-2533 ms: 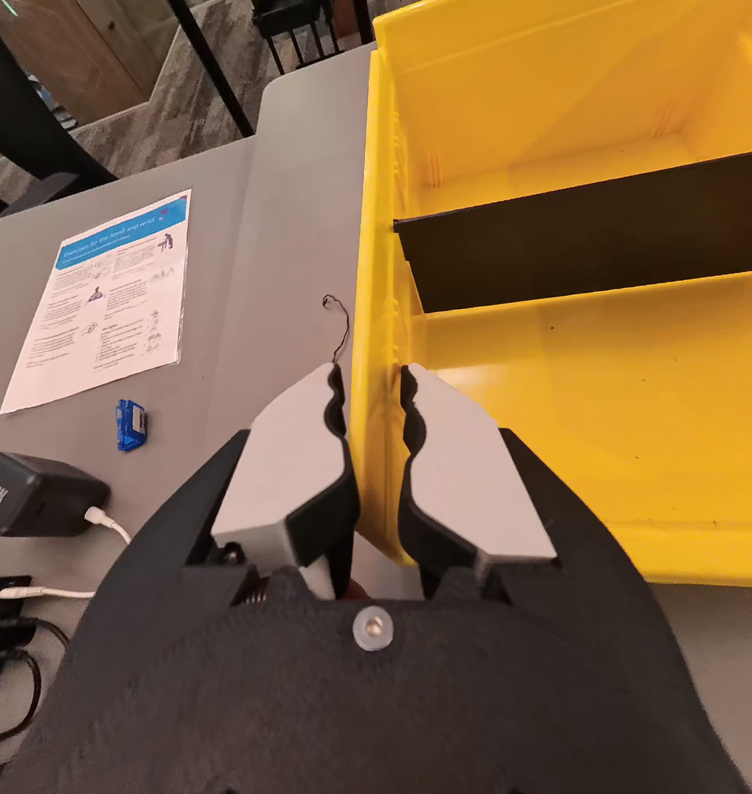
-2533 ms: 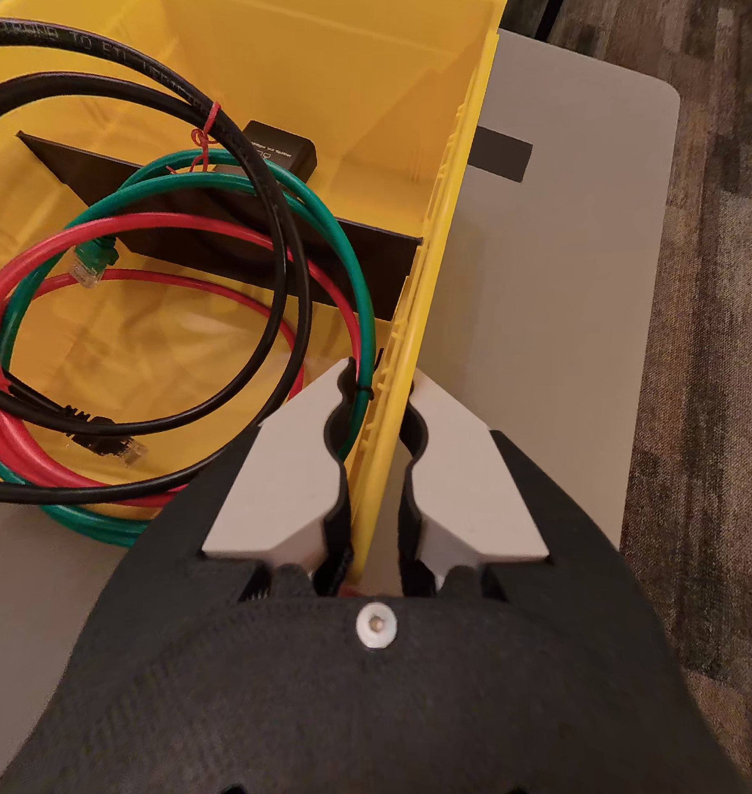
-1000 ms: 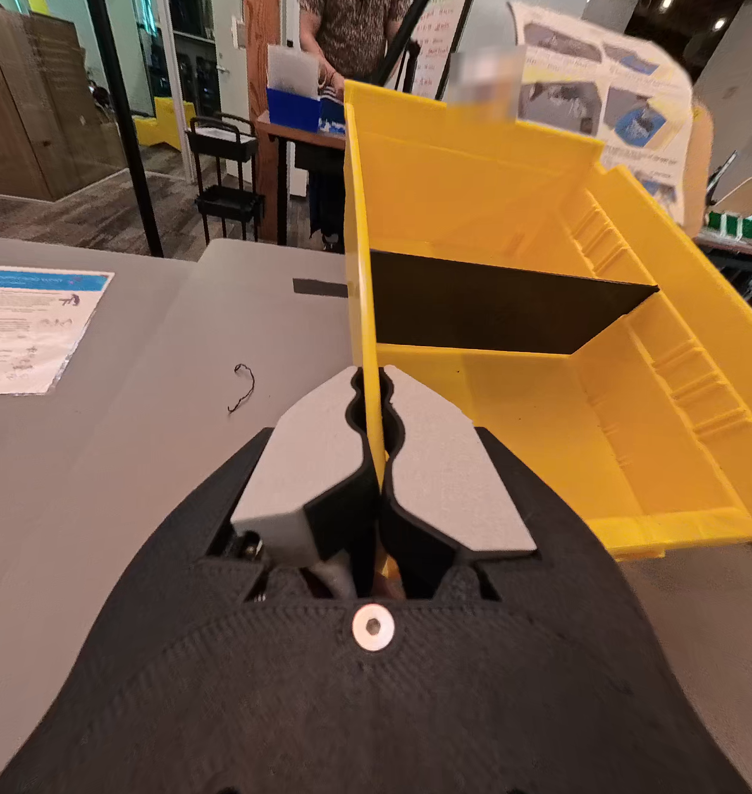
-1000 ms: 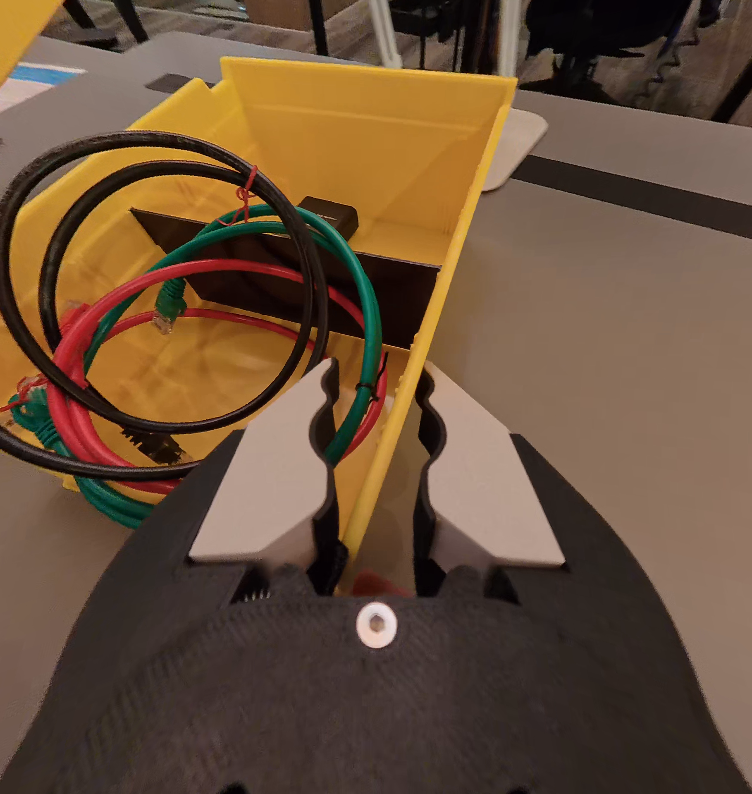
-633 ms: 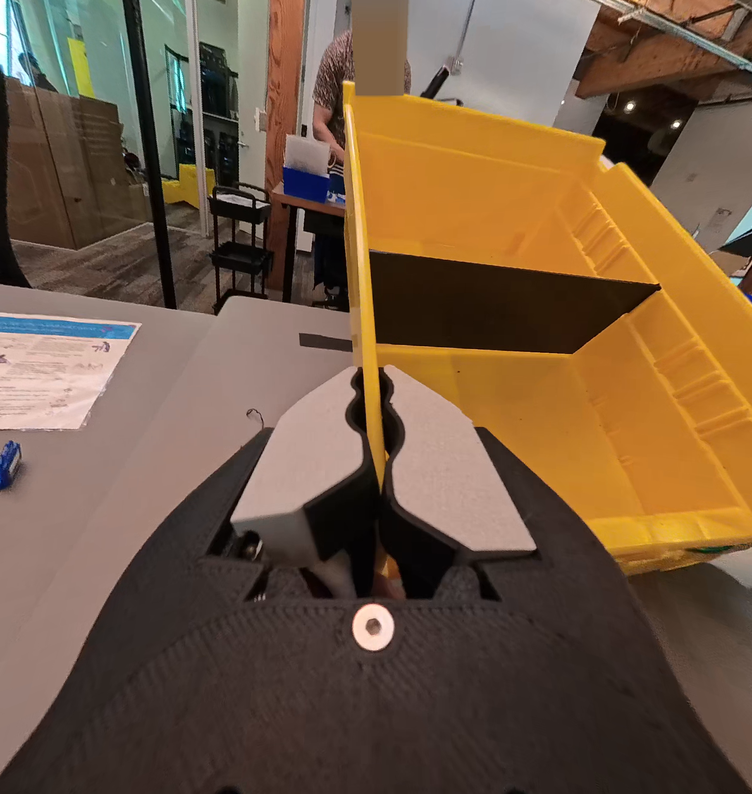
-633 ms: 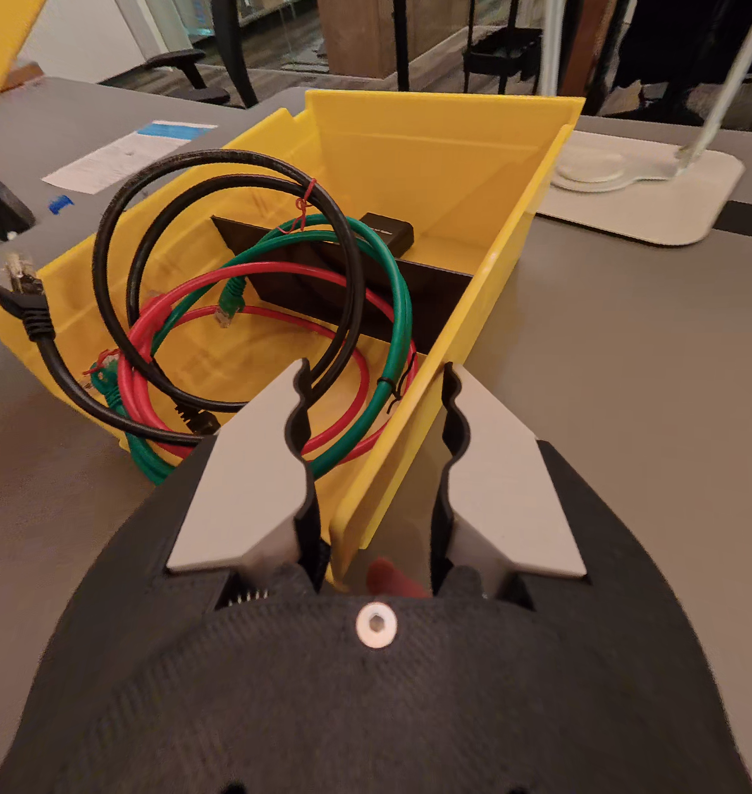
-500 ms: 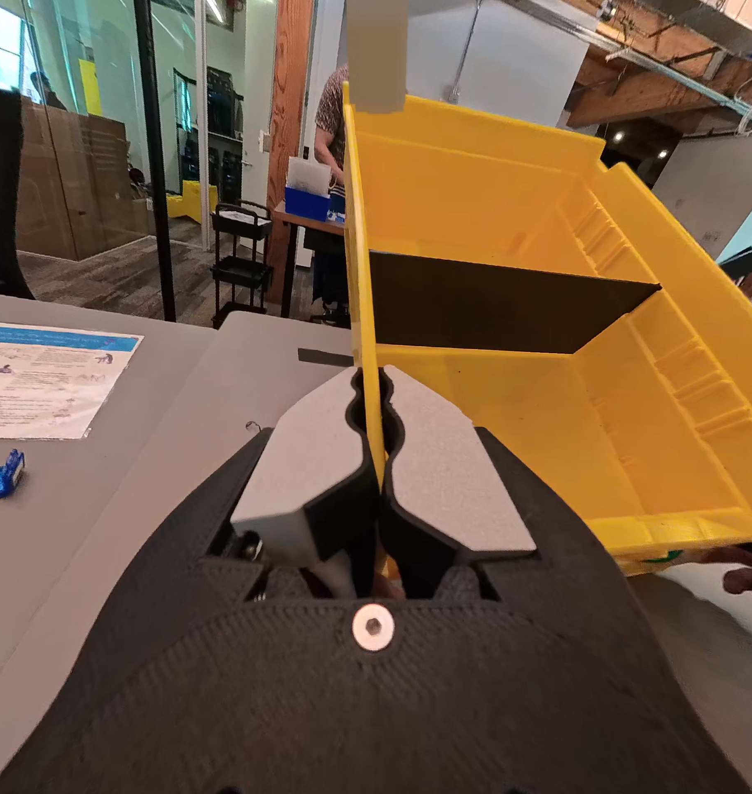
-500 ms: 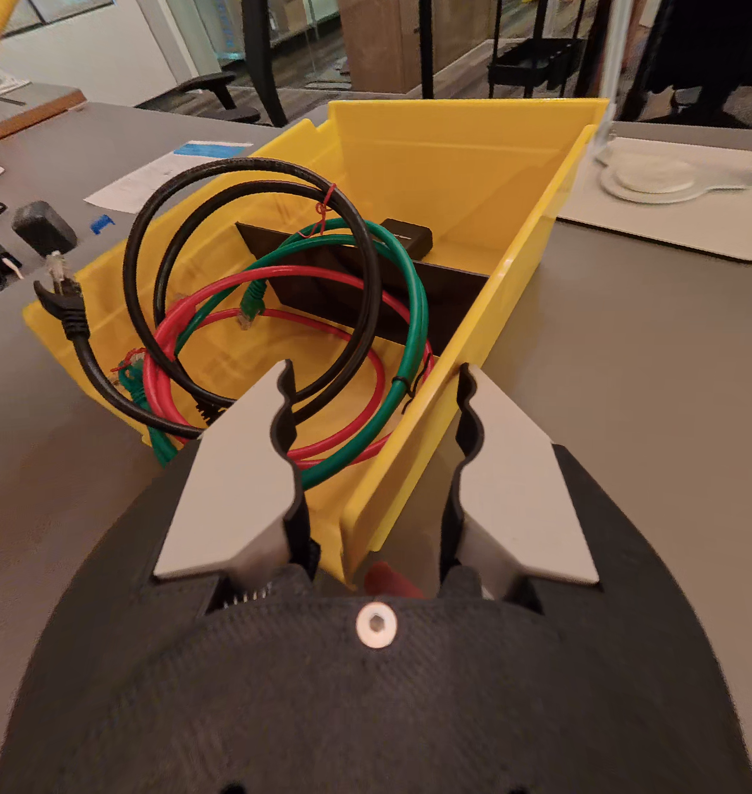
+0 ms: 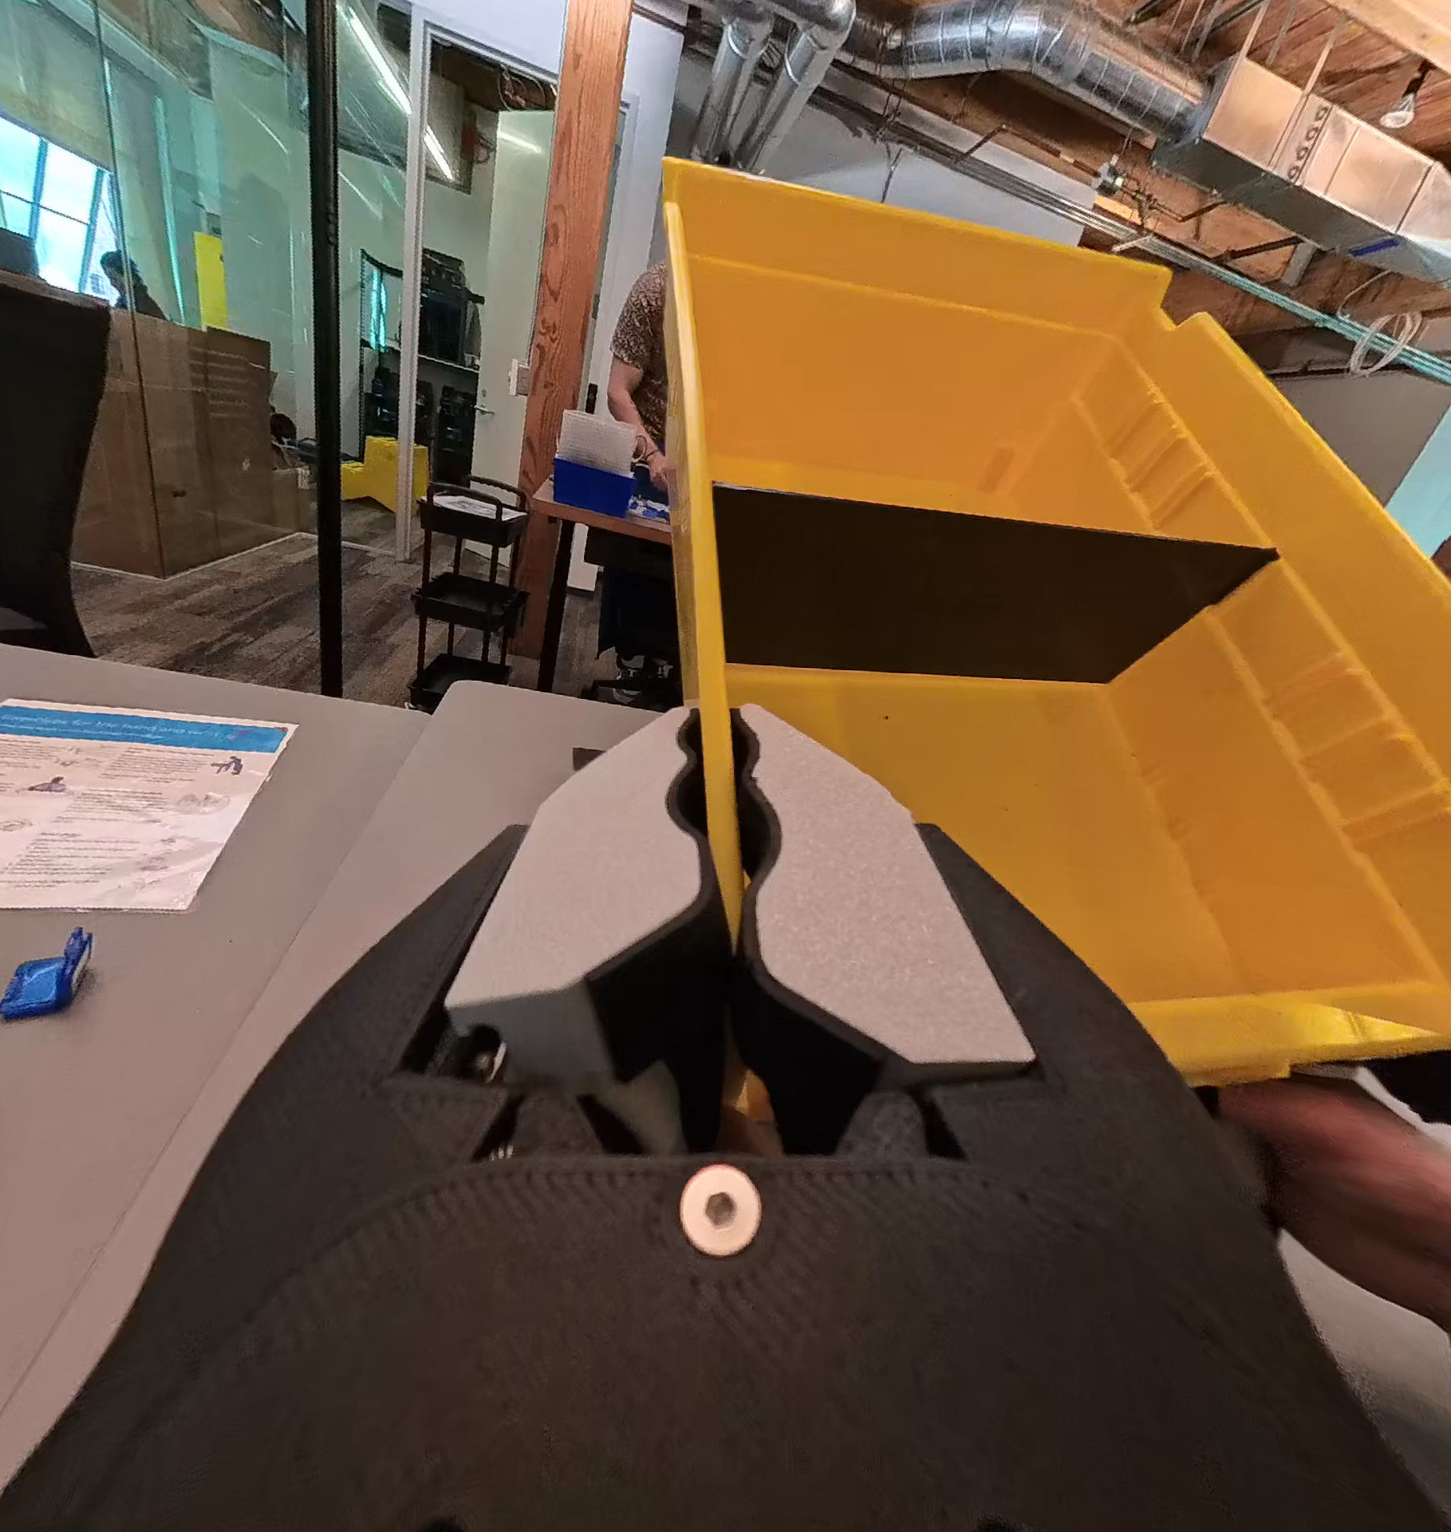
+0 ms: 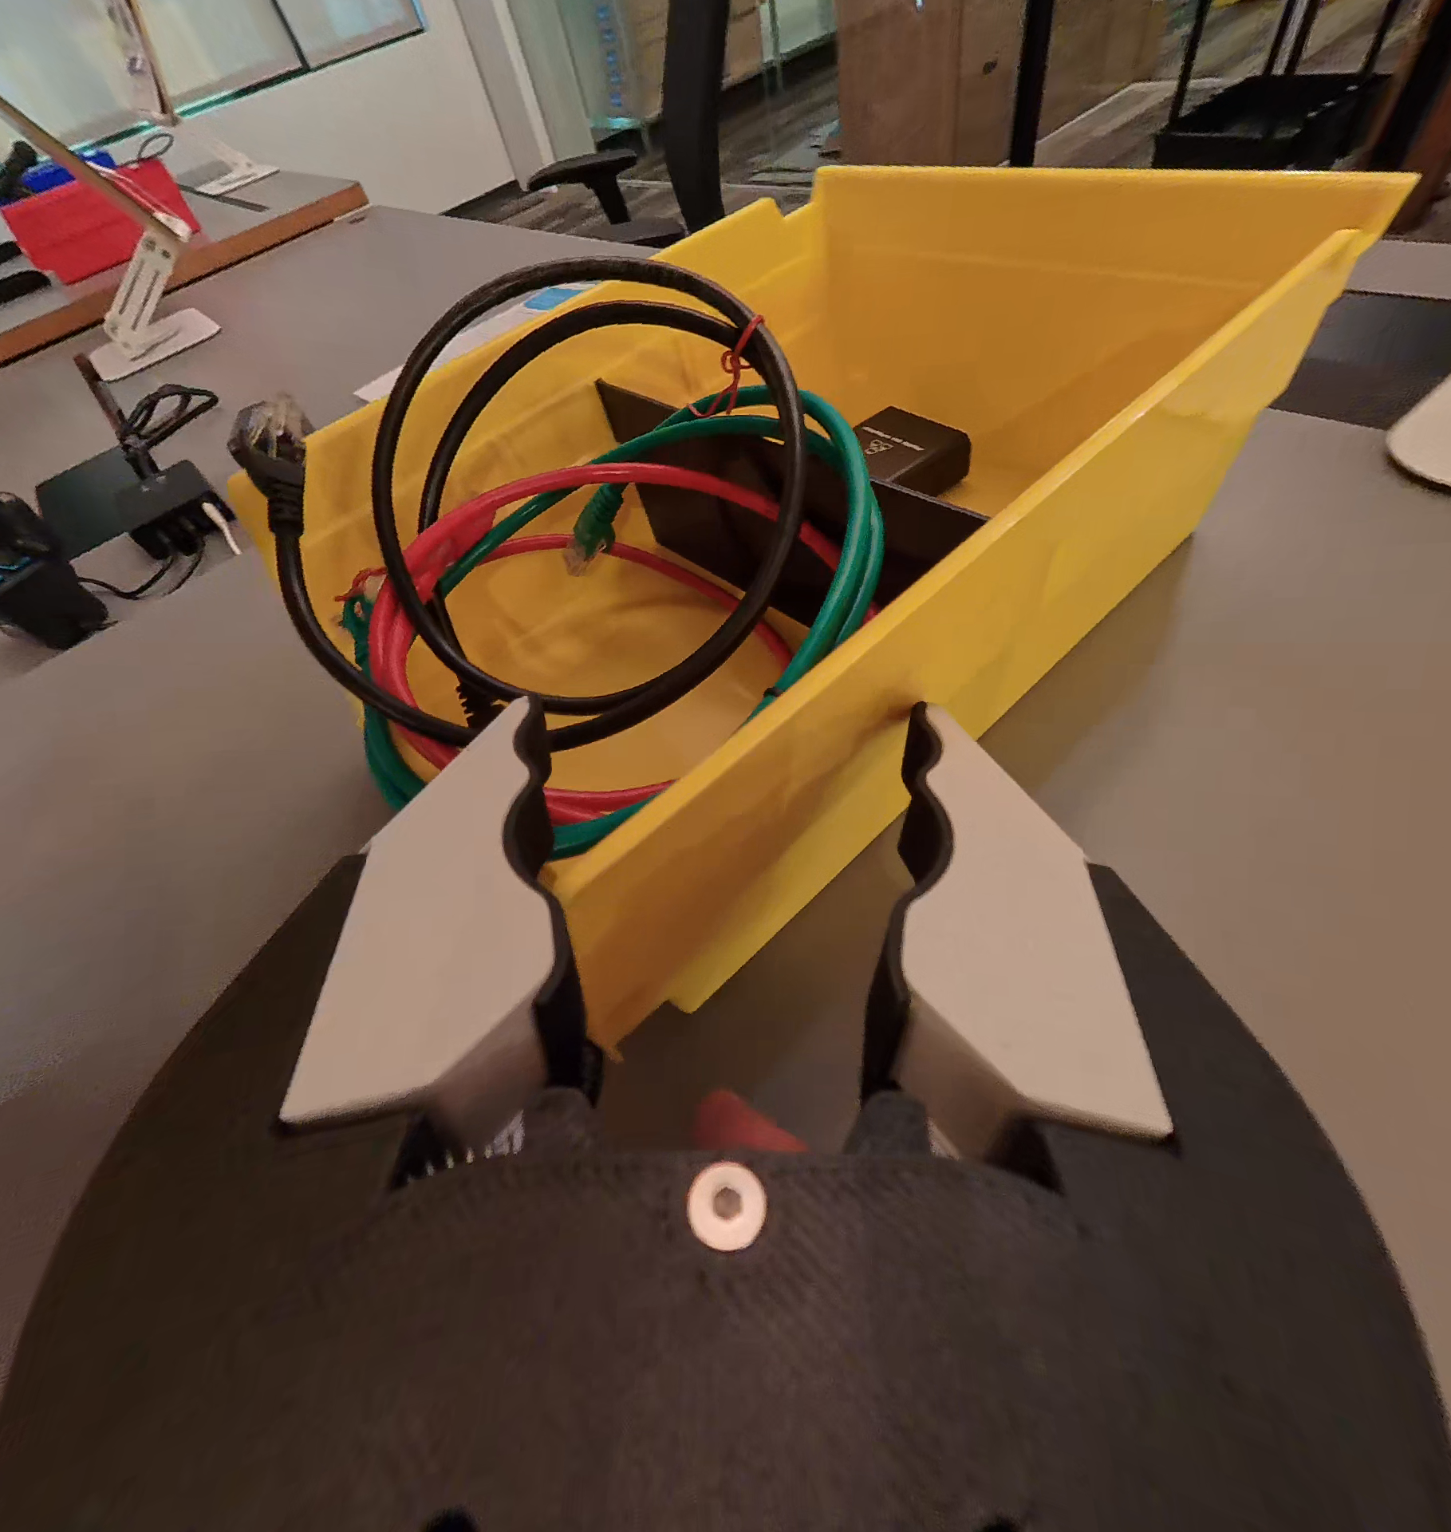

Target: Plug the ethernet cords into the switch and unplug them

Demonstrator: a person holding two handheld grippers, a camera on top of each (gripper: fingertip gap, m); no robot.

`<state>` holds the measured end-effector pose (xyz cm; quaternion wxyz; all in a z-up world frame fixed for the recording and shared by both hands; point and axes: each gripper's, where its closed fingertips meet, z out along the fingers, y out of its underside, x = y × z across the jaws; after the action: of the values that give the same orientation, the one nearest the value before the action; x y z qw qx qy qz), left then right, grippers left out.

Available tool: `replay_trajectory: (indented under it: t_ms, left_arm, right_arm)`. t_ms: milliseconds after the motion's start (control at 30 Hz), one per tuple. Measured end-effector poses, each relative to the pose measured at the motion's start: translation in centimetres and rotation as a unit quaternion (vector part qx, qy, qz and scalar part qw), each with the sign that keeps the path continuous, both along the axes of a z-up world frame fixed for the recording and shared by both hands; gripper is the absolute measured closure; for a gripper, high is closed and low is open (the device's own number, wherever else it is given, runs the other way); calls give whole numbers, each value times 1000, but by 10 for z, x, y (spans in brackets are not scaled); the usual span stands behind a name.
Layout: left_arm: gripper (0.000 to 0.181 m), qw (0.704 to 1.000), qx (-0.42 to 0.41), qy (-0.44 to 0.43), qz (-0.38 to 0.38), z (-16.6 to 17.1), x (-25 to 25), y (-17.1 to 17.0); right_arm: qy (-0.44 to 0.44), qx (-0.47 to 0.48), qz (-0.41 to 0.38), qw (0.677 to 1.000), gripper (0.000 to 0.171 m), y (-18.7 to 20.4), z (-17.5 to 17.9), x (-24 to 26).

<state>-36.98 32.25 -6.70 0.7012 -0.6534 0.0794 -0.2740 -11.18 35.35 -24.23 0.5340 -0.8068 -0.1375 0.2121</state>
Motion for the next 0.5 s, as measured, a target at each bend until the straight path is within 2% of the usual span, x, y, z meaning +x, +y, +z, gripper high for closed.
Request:
replay_trajectory:
  t_ms: [133, 233, 367, 500]
  left_arm:
    - [181, 1000, -3, 6, -6, 0, 8, -1]
    - [181, 1000, -4, 10, -8, 0, 17, -2]
    - [181, 999, -10, 17, -25, -1, 41, -3]
    - [181, 997, -16, 33, -63, -3, 89, -3]
  right_arm:
    - [14, -22, 36, 999, 79, 6, -7, -24]
    - [29, -18, 47, 998, 75, 0, -3, -23]
    - [36, -8, 38, 999, 70, -20, 11, 13]
    - [64, 25, 20, 997, 72, -49, 38, 76]
